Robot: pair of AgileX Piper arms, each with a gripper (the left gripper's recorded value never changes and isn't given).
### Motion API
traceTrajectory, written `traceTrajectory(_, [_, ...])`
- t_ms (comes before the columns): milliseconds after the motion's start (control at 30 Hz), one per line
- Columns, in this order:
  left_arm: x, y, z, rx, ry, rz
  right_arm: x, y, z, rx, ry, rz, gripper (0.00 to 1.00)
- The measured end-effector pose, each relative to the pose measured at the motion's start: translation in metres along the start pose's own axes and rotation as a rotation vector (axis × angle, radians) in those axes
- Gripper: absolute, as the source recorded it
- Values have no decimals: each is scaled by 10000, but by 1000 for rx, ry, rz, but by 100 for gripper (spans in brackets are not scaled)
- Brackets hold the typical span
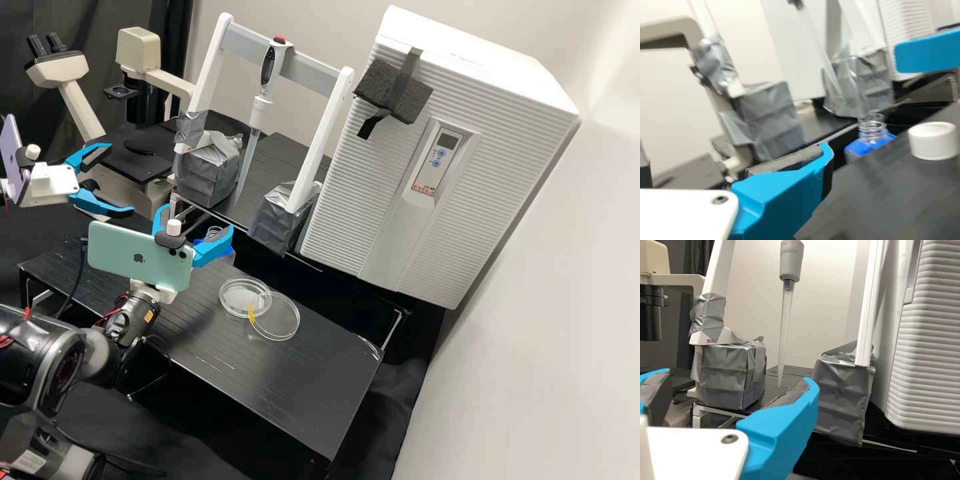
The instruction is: Open the bottle
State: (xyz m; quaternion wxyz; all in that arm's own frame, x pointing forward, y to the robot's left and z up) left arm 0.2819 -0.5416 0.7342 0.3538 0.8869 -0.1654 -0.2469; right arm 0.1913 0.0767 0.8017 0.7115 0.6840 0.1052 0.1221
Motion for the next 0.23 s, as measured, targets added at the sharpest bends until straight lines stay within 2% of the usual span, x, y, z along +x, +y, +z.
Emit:
traceTrajectory(67, [4,32,-9,14,9,32,0,0,0,0,0,0,100])
traceTrajectory(233, [10,80,-22,7,20,76,0,0,0,0,0,0,100])
